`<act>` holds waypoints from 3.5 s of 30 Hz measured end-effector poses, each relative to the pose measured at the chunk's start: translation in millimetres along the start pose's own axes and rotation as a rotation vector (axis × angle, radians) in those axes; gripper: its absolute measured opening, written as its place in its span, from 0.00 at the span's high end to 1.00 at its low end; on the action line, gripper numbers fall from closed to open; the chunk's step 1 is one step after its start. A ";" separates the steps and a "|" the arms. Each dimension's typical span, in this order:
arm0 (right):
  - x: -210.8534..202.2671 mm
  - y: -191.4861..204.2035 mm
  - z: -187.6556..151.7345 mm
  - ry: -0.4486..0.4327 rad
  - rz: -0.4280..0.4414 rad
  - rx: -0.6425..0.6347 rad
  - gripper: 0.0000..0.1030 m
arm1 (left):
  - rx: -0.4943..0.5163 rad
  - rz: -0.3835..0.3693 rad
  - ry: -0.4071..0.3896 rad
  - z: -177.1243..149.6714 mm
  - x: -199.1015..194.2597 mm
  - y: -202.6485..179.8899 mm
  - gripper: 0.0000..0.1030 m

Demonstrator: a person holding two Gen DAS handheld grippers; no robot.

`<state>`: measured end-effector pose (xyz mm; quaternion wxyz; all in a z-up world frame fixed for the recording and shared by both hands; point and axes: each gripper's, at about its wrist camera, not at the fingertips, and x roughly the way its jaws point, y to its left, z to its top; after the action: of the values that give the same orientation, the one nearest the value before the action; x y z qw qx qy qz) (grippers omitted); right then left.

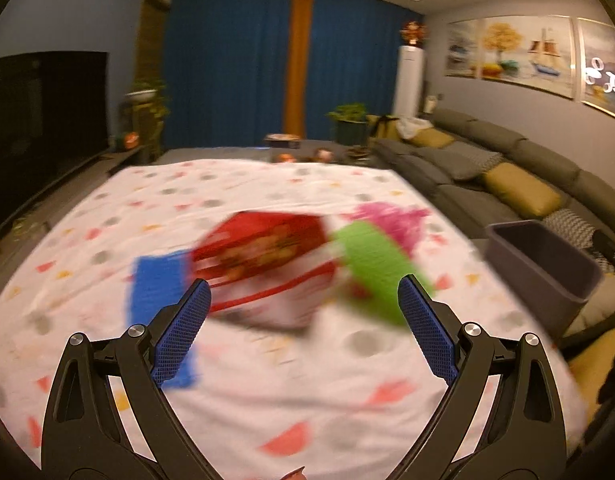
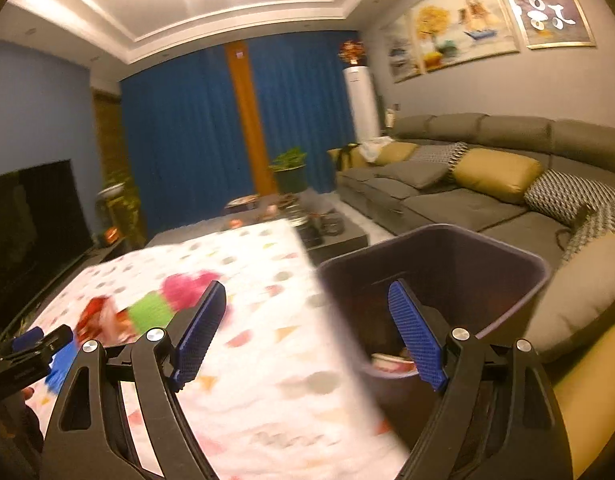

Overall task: Collect trash
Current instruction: 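Move both open tools back over the remaining trash on the table, then grasp the red snack bag with the right tool while the left tool grasps the blue foam net, then lift the blue foam net with the left tool while the right tool holds the red snack bag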

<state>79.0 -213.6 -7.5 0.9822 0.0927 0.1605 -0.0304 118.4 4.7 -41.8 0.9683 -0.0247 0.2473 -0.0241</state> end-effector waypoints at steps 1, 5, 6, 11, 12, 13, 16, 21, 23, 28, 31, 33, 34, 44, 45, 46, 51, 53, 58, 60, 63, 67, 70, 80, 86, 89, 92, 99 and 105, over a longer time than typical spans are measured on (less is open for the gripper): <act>0.3 9.1 0.2 0.003 0.013 -0.012 0.21 | -0.003 0.018 -0.001 -2.2 -3.3 8.7 0.10; 1.8 48.8 -5.7 0.018 0.085 -0.050 0.21 | -0.039 0.091 -0.006 -10.7 -19.6 48.1 0.10; 2.8 57.1 -6.8 0.022 0.102 -0.058 0.21 | -0.050 0.103 -0.005 -12.1 -22.9 57.3 0.10; 13.0 103.0 -16.3 0.063 0.175 -0.096 0.21 | -0.086 0.148 -0.014 -16.3 -37.4 90.3 0.10; 14.5 110.7 -17.4 0.068 0.182 -0.103 0.21 | -0.090 0.154 -0.015 -17.8 -38.3 93.8 0.10; 16.7 119.1 -18.7 0.075 0.193 -0.115 0.21 | -0.096 0.164 -0.018 -18.3 -40.7 99.5 0.10; 25.6 136.9 -22.3 0.097 0.215 -0.144 0.21 | -0.118 0.182 -0.024 -19.1 -44.1 114.7 0.10; 41.7 160.7 -33.8 0.146 0.238 -0.174 0.26 | -0.143 0.209 -0.029 -20.9 -44.7 136.4 0.10; 50.1 169.3 -38.8 0.170 0.249 -0.177 0.27 | -0.149 0.213 -0.027 -21.7 -43.6 142.0 0.10; 74.6 189.4 -44.1 0.209 0.265 -0.187 0.33 | -0.163 0.224 -0.024 -22.4 -41.5 153.0 0.10; 89.6 198.1 -46.4 0.234 0.274 -0.190 0.38 | -0.171 0.223 -0.020 -21.9 -38.1 157.7 0.10; 99.1 201.2 -47.2 0.251 0.275 -0.188 0.45 | -0.173 0.218 -0.017 -21.9 -36.1 158.6 0.10; 104.0 203.1 -47.9 0.259 0.277 -0.188 0.46 | -0.172 0.214 -0.014 -22.6 -34.1 158.6 0.10; 130.3 216.5 -57.5 0.310 0.313 -0.204 0.84 | -0.171 0.159 0.025 -24.5 -16.7 152.4 0.10; 129.2 218.7 -58.4 0.306 0.321 -0.214 0.88 | -0.168 0.146 0.032 -24.6 -13.9 150.6 0.10; 127.8 220.3 -58.9 0.301 0.325 -0.221 0.88 | -0.167 0.139 0.041 -25.4 -11.6 149.0 0.10; 109.9 228.7 -56.6 0.237 0.347 -0.263 0.95 | -0.164 0.093 0.092 -27.6 2.5 141.1 0.12; 102.5 227.6 -52.2 0.212 0.347 -0.260 0.95 | -0.167 0.068 0.124 -27.8 10.6 139.3 0.17; 82.5 218.5 -39.5 0.166 0.355 -0.238 0.95 | -0.195 0.021 0.213 -30.0 31.7 140.8 0.35; 75.6 215.7 -36.5 0.154 0.358 -0.235 0.95 | -0.196 0.015 0.250 -31.5 39.9 140.0 0.38; 65.2 212.0 -33.4 0.137 0.362 -0.235 0.95 | -0.200 -0.006 0.293 -33.6 49.7 139.8 0.44; 53.0 205.7 -31.9 0.121 0.363 -0.228 0.95 | -0.214 -0.038 0.339 -36.6 59.6 138.3 0.58; 47.7 201.8 -31.5 0.117 0.363 -0.217 0.95 | -0.214 -0.039 0.344 -36.4 62.3 136.5 0.74; 27.6 191.4 -26.1 0.097 0.359 -0.208 0.95 | -0.218 -0.033 0.290 -29.5 49.9 134.4 0.93; 10.7 184.3 -22.3 0.072 0.352 -0.204 0.95 | -0.186 -0.032 0.208 -14.6 21.2 121.3 0.93; -0.4 178.7 -18.8 0.055 0.346 -0.200 0.95 | -0.172 -0.042 0.174 -7.5 8.0 114.0 0.93; -10.9 172.7 -16.8 0.040 0.338 -0.194 0.95 | -0.162 -0.058 0.149 -2.0 -2.7 108.2 0.93; -35.0 150.7 -9.7 0.003 0.310 -0.166 0.95 | -0.125 -0.099 0.095 9.3 -25.0 86.1 0.93; -49.7 132.3 -5.0 -0.015 0.290 -0.139 0.95 | -0.087 -0.132 0.063 17.1 -35.1 61.9 0.93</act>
<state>42.2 -81.3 26.6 0.9816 0.0464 0.1396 0.1220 98.0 69.1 -13.7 0.9543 -0.0824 0.2765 -0.0780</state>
